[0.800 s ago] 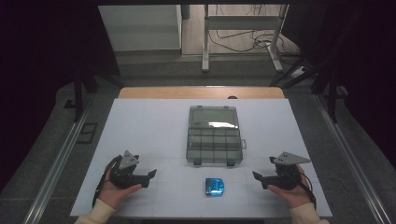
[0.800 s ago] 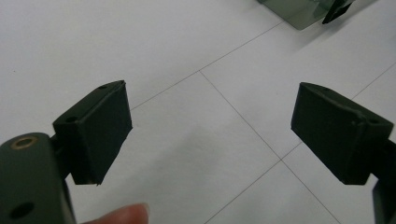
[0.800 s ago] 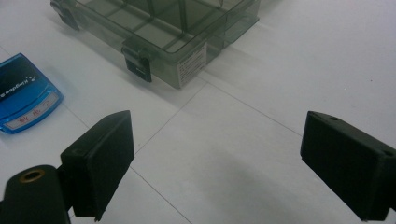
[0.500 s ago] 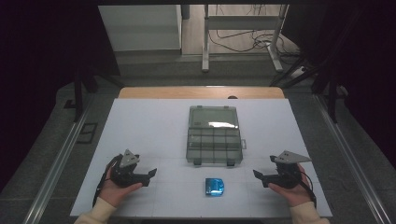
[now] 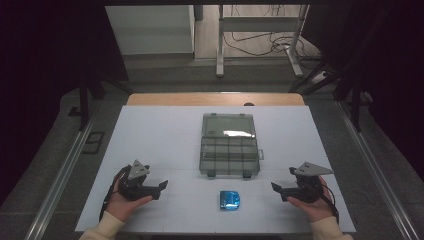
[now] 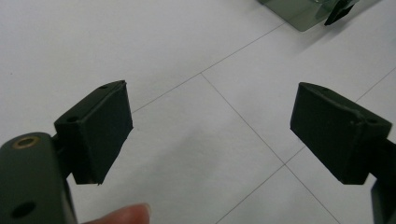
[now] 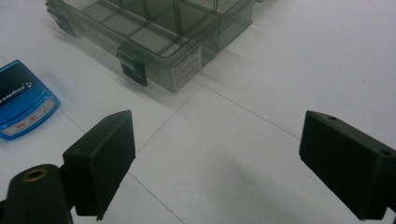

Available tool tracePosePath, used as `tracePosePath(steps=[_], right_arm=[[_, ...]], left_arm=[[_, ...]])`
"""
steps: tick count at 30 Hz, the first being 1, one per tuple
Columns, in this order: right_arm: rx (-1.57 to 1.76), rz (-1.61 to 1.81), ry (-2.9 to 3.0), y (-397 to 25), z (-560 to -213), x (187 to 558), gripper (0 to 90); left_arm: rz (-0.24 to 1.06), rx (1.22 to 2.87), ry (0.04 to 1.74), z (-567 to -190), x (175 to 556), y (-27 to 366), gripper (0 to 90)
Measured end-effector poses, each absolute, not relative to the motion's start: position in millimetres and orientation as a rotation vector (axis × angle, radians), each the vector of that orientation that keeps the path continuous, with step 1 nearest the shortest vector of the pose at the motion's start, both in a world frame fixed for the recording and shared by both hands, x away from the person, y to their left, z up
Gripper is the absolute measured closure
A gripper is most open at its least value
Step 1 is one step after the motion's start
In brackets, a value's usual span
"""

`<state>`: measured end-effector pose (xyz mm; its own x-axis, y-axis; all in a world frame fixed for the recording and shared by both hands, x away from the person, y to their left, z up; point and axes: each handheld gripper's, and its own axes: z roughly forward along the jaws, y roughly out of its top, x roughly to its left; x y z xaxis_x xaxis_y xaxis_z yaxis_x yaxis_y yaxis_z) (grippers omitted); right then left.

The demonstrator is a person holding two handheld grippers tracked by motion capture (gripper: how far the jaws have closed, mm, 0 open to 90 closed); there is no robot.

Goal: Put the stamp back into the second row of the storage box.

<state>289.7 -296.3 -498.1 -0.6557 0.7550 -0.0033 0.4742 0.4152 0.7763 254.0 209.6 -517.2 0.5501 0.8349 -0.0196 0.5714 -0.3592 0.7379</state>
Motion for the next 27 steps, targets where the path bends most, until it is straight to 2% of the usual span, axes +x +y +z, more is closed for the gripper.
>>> tracePosePath(steps=[11, 27], right_arm=[[1.033, 1.122, 2.331, -292, -494, 291, 13.4], [0.802, 1.166, 2.487, -251, -467, 292, 16.0]], left_arm=[[0.462, 2.072, 1.119, -514, 252, 210, 13.0], [0.459, 2.085, 1.111, -516, 255, 208, 13.1]])
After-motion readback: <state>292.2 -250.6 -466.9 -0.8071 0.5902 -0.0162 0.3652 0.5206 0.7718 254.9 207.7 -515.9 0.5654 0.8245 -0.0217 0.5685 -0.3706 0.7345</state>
